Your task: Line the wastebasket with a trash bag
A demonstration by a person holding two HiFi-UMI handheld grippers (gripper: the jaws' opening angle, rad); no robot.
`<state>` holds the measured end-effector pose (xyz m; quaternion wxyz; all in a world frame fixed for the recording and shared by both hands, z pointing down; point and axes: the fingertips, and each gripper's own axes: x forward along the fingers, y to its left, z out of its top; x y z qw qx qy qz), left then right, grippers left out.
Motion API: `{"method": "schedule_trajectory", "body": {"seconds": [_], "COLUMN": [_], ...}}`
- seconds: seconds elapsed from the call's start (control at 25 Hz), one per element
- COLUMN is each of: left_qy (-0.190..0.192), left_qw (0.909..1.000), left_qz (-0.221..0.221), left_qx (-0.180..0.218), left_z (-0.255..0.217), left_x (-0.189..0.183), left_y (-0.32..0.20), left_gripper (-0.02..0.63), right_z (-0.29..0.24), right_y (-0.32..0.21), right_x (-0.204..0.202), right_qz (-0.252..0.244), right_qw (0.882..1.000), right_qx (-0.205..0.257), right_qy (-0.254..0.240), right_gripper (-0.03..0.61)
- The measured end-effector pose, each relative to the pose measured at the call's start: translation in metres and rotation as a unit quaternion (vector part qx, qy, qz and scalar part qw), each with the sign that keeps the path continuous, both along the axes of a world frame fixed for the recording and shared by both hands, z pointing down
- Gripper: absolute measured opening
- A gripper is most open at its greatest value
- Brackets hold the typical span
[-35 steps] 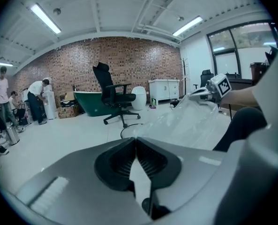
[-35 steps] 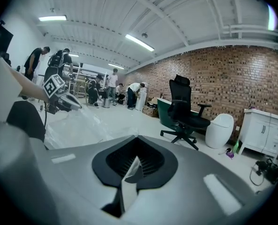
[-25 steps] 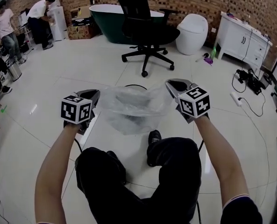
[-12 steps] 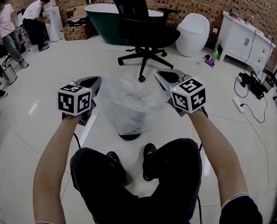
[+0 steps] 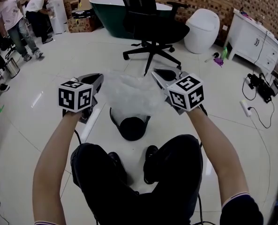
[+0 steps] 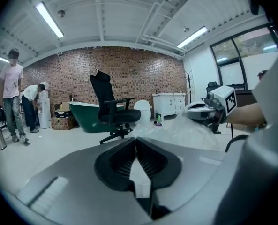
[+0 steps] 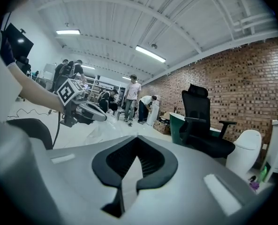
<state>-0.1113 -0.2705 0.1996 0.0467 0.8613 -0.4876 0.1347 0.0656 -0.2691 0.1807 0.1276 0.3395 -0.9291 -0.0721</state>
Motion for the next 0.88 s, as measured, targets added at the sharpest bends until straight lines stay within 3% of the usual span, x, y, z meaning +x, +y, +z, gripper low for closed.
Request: {"method": "schedule_trajectory", "body": {"seconds": [0.36,0.88], "left_qy": [0.003,0.006], "left_qw": [0.9994,0.9987], "left_qz": [-0.007,-0.008], "left_qx": [-0.034,-0.050], "left_z": [0.033,0.053], "left_x": [-0.008,-0.018], "left_y": [0.004,0.016], "left_gripper": [0.015,0.015], "right_z": [0.030,0.053], "right_y": [0.003,0.013], "right_x": [-0.015,-0.042], "right_qz": [-0.019,-0.040], "right_qw": [0.999,0.998], "right_qx": [-0.024,-0.041], "right_qy": [0.007,0.027], "right_gripper": [0.002,0.002]}}
